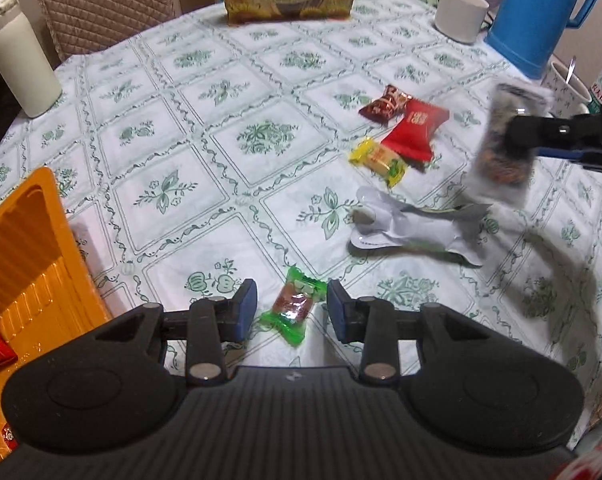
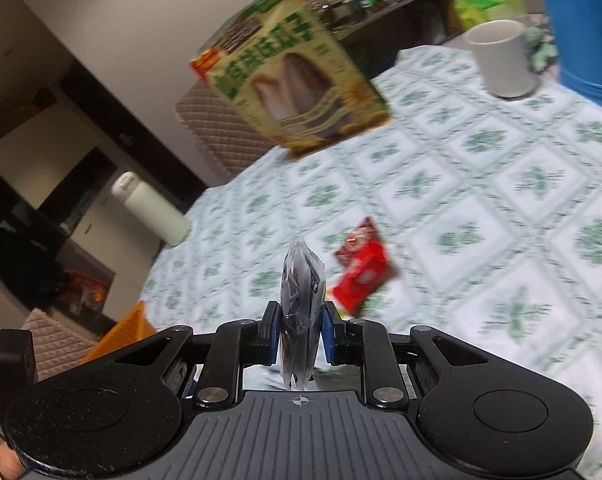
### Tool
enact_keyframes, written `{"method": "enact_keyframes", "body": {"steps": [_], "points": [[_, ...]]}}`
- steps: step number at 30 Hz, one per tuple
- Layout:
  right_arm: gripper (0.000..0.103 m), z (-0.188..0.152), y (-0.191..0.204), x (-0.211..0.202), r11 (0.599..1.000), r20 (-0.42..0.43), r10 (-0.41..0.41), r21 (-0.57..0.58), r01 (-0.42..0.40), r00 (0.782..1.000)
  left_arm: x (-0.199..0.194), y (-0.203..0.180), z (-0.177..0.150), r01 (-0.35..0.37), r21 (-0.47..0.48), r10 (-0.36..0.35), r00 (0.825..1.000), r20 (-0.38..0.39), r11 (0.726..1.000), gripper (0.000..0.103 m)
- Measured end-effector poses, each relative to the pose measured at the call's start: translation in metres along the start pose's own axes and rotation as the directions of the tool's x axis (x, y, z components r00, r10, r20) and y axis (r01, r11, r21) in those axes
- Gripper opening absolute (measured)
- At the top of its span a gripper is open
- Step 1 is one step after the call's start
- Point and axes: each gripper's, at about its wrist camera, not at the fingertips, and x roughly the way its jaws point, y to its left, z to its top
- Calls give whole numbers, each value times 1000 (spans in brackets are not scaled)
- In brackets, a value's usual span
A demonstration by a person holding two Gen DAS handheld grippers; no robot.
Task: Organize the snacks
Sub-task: 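Grasp the green-wrapped candy with the left tool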
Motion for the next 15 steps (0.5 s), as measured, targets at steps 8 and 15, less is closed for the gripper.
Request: {"method": "enact_keyframes", "body": {"steps": [8,15], "points": [[22,3,-22,-18,998,20,-57,41,56,998,17,-5,0,-8,21,9,999,-54,1000,34],[22,4,-26,-24,997,22,-65,40,64,998,19,-6,0,-21,2,21,998,-55,1000,33]]}}
